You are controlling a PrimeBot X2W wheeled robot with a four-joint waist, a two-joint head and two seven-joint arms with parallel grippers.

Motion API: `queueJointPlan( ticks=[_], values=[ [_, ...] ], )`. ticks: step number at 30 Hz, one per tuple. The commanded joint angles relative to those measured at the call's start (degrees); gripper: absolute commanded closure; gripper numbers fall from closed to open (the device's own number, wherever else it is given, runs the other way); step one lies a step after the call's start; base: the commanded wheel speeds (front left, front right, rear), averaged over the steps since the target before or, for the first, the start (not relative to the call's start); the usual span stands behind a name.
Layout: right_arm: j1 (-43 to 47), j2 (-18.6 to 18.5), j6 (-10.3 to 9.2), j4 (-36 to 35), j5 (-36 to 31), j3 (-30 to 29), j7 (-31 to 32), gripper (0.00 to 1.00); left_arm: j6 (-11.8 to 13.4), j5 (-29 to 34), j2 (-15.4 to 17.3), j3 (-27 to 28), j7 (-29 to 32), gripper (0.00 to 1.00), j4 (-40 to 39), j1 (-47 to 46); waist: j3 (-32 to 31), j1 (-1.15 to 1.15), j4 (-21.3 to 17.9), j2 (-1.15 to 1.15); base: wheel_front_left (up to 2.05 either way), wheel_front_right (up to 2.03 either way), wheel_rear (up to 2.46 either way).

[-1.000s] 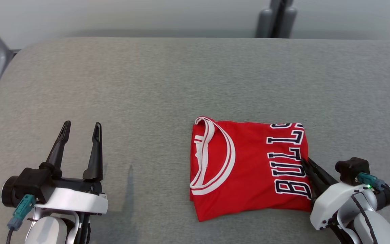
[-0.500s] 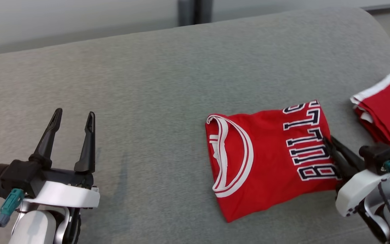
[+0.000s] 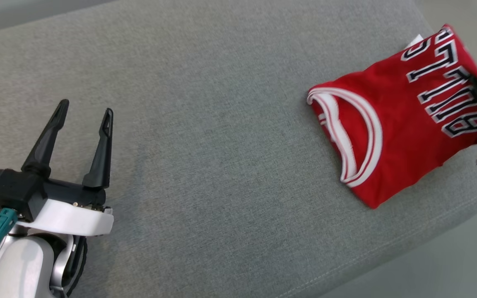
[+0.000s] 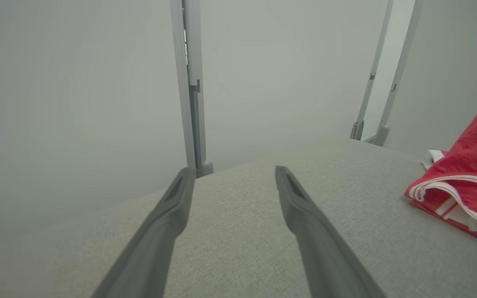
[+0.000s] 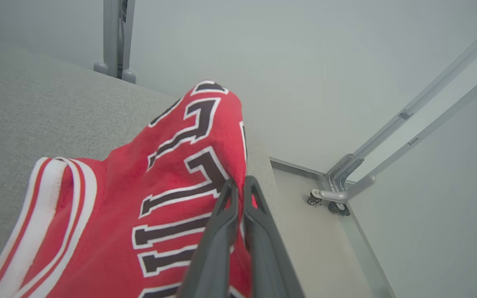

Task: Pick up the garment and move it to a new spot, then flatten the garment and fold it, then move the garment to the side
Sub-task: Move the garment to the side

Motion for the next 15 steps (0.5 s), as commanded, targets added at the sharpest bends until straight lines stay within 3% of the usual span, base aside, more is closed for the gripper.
queueJointPlan(
  ticks=[1, 8, 14, 15],
  values=[
    [-1.5, -0.1, -0.07, 1.1, 1.2, -0.4, -0.9, 1.00, -0.3, 0.4, 0.6, 0.0, 0.3, 0.00, -0.4, -1.2, 2.8, 0.00, -2.0, 0.00, 0.00, 0.00, 0.00],
    [-8.4, -2.0, -0.07, 13.8, 3.8, -3.0, -5.4, 1.00, -1.0, 1.0, 1.7, -1.1, 2.1, 0.00, -2.3, -3.6, 7.1, 0.00, -1.4, 0.00, 0.00, 0.00, 0.00],
    [-13.1, -0.9, -0.07, 24.0, 4.4, -3.7, -7.1, 1.00, -1.0, 1.2, 2.4, -1.2, 2.6, 0.00, -3.3, -4.8, 9.6, 0.00, 0.1, 0.00, 0.00, 0.00, 0.00],
    [-13.8, -0.5, -0.07, 25.7, 4.6, -4.0, -7.2, 0.87, -1.1, 1.2, 2.5, -1.2, 2.6, 0.00, -3.4, -5.0, 9.9, 0.00, 0.3, 0.00, 0.00, 0.00, 0.00]
  ],
)
